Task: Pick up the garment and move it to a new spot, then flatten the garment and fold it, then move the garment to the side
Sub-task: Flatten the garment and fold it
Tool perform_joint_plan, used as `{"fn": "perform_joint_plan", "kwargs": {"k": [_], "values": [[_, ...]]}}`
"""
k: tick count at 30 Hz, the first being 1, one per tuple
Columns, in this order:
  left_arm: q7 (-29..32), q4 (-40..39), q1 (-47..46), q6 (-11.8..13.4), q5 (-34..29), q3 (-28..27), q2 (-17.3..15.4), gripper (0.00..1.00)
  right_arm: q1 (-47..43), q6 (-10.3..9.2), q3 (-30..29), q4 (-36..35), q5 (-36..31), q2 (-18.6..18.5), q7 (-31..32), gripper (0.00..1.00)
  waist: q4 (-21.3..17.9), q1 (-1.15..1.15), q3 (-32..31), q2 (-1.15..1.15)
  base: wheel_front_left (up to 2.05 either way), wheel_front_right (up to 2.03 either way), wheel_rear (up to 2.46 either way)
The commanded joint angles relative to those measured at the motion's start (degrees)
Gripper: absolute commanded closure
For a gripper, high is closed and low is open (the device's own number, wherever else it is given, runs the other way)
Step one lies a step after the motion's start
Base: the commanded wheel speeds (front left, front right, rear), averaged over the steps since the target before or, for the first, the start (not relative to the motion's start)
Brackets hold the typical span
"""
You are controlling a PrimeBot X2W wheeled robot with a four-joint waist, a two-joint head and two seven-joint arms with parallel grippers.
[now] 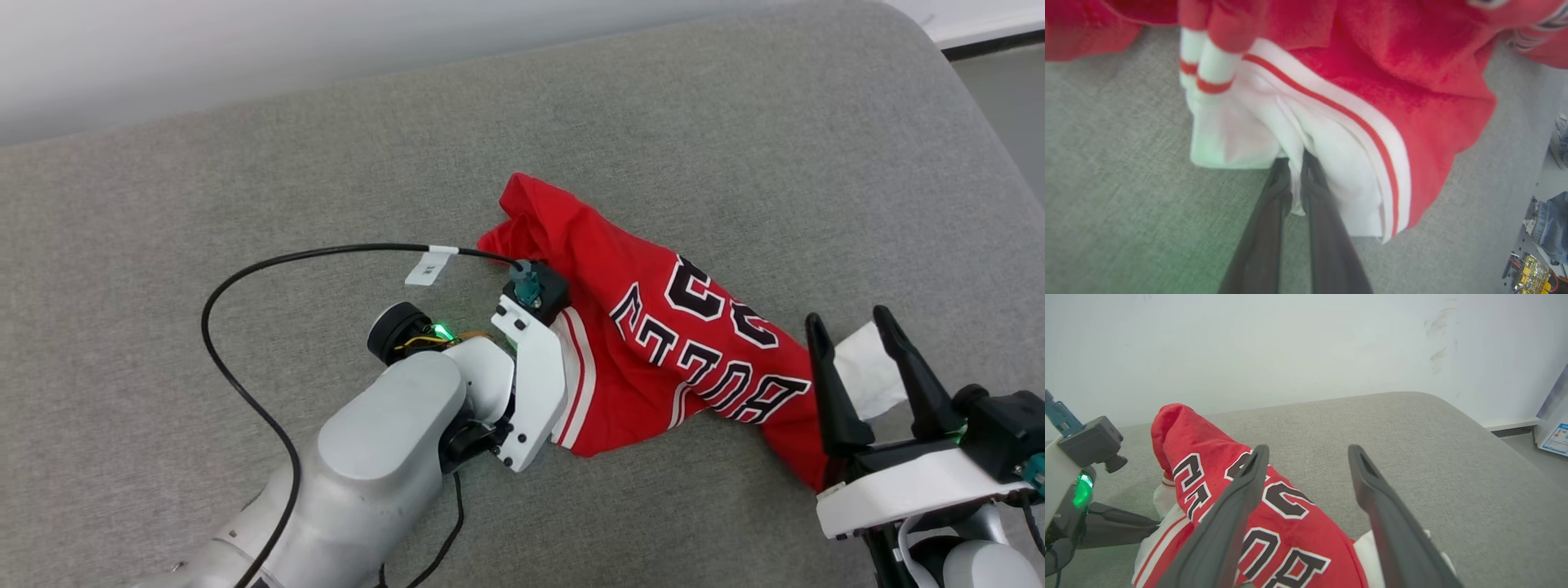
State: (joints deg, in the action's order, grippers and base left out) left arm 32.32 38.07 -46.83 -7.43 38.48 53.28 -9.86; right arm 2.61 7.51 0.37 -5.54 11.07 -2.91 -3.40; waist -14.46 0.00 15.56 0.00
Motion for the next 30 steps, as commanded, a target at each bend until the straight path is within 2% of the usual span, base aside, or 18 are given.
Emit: {"fn": "perform_joint_plan", "kwargs": {"k": [1, 8, 15, 20, 25, 30], "values": [[-1.18, 0.85, 0.80, -0.02, 0.42, 0.10, -0.75, 1.00, 0.15, -0.04, -0.36, 0.08, -0.28, 0.05, 0.18, 0.00, 0.73, 0.00, -0.99, 0.00, 0.00, 0.00, 0.00], [-8.02, -3.14, -0.07, 0.97, 1.03, -3.16, -3.52, 1.00, -1.20, -0.04, -1.52, -0.81, -0.88, 0.04, 1.67, 0.00, 4.93, 0.00, -4.43, 0.00, 0.00, 0.00, 0.00], [-11.21, -11.79, 4.13, 5.57, 2.70, -7.87, -9.77, 1.00, -3.01, -0.04, -3.97, -2.15, -0.85, 0.02, 3.72, 0.00, 10.96, 0.00, -7.08, 0.00, 0.00, 0.00, 0.00], [-12.36, -20.39, 10.37, 10.17, 4.49, -11.75, -16.40, 1.00, -3.97, -0.04, -4.85, -3.07, -0.90, 0.05, 4.80, 0.00, 14.01, 0.00, -8.33, 0.00, 0.00, 0.00, 0.00], [-13.36, -28.60, 20.56, 16.76, 7.79, -16.83, -23.42, 1.00, -4.99, -0.04, -5.37, -3.99, -0.90, 0.04, 5.53, 0.00, 15.57, 0.00, -9.37, 0.00, 0.00, 0.00, 0.00], [-15.39, -33.76, 32.63, 23.30, 12.15, -21.51, -27.26, 1.00, -5.70, -0.04, -6.24, -4.79, -0.76, 0.04, 5.95, 0.00, 16.31, 0.00, -9.81, 0.00, 0.00, 0.00, 0.00]]}}
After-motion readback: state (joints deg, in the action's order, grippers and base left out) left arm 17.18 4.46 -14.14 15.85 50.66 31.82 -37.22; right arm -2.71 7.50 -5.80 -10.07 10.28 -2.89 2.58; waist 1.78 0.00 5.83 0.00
